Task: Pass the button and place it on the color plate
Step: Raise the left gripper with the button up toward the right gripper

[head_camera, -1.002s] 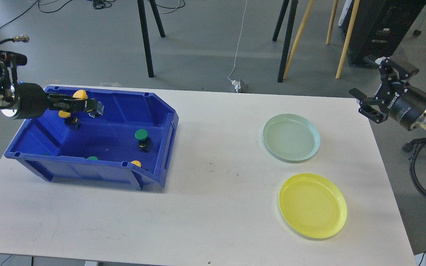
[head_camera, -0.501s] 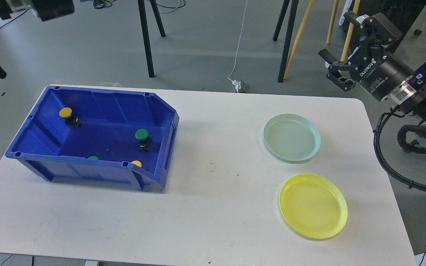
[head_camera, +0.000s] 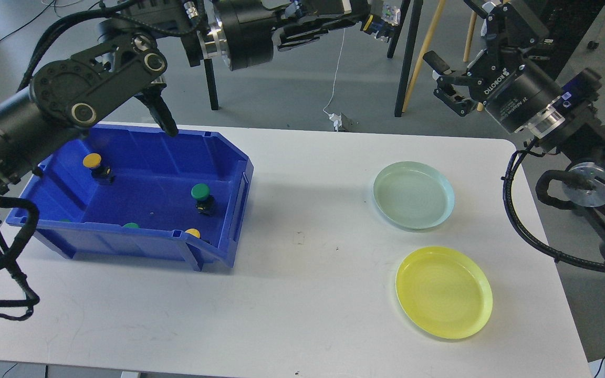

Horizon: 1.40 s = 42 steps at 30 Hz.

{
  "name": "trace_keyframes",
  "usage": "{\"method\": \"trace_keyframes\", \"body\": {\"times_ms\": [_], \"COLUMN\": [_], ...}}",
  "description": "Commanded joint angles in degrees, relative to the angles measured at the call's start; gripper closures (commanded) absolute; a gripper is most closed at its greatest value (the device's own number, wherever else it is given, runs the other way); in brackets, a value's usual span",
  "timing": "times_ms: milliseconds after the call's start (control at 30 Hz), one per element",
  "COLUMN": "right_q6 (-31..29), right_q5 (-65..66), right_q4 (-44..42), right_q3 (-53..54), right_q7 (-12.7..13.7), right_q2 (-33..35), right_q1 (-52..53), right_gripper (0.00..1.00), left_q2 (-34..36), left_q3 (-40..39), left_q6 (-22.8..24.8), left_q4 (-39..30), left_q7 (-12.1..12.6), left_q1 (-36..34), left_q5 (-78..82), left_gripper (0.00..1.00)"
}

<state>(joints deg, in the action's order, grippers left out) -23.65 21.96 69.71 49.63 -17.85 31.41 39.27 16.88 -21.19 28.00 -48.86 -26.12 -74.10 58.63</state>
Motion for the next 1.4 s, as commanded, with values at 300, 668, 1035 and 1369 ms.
{"method": "trace_keyframes", "body": {"times_ms": [300, 668, 1035, 1369], "right_q6": [-0.08, 0.0, 0.0, 0.97], "right_q5": [1.41, 1.77, 1.77, 1.77], "right_q4": [-0.1, -0.02, -0.02, -0.02], "right_q3": [-0.5, -0.5, -0.32, 1.0], "right_q7": [0.01, -0.34, -1.92, -4.47], "right_q2": [-3.19, -3.37, -3.2, -5.39], "right_q1": [1.33, 1.69, 1.6, 1.69], "right_gripper": [0.01, 0.01, 0.01, 0.02], "left_q2": [-4.58, -6.78, -6.25, -6.78], "left_q3": [0.1, 0.19, -0.69, -0.25], "left_q6": [0.0, 0.0, 0.0, 0.0], "left_q4": [2.36, 4.82, 6.05, 9.04], "left_q7": [-0.07, -0.07, -0.51, -0.51], "left_q1": [-3.06, -3.68, -4.21, -6.32], "left_q5": [-0.09, -0.18, -3.34, -9.15], "left_gripper": [0.65, 0.65, 0.65, 0.65]}}
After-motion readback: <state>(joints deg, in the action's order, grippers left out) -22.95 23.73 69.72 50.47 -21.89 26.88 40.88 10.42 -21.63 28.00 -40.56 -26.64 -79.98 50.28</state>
